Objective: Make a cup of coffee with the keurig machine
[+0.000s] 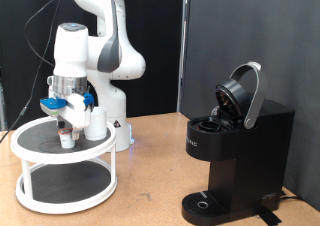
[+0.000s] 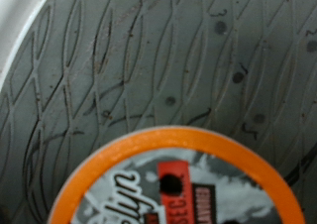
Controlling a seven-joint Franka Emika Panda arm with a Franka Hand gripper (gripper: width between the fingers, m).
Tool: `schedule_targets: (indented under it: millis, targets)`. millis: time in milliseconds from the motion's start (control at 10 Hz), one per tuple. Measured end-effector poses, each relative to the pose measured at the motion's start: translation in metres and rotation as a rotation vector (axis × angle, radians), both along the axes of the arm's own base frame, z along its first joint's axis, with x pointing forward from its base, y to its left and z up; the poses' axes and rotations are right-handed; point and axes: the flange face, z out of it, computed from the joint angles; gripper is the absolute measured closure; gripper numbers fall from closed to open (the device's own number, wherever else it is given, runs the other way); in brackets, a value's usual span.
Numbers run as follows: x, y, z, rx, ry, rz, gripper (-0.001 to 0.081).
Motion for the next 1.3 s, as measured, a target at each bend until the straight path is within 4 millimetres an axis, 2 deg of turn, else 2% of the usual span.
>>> schedule_targets:
  millis: [300, 500, 700, 1000, 1300]
  targets:
    - [0.000, 0.000, -0.003, 0.001, 0.003, -0.004, 0.0112]
    - [0.001, 0.000, -0.003, 0.000, 0.002, -0.009, 0.0400]
    - [0.001, 0.000, -0.002, 0.000, 0.000, -0.019, 0.0429]
    - [0.002, -0.003, 0.002, 0.016, 0.005, -0.030, 0.0429]
    - [0.005, -0.016, 0.031, 0.067, -0.006, -0.025, 0.0429]
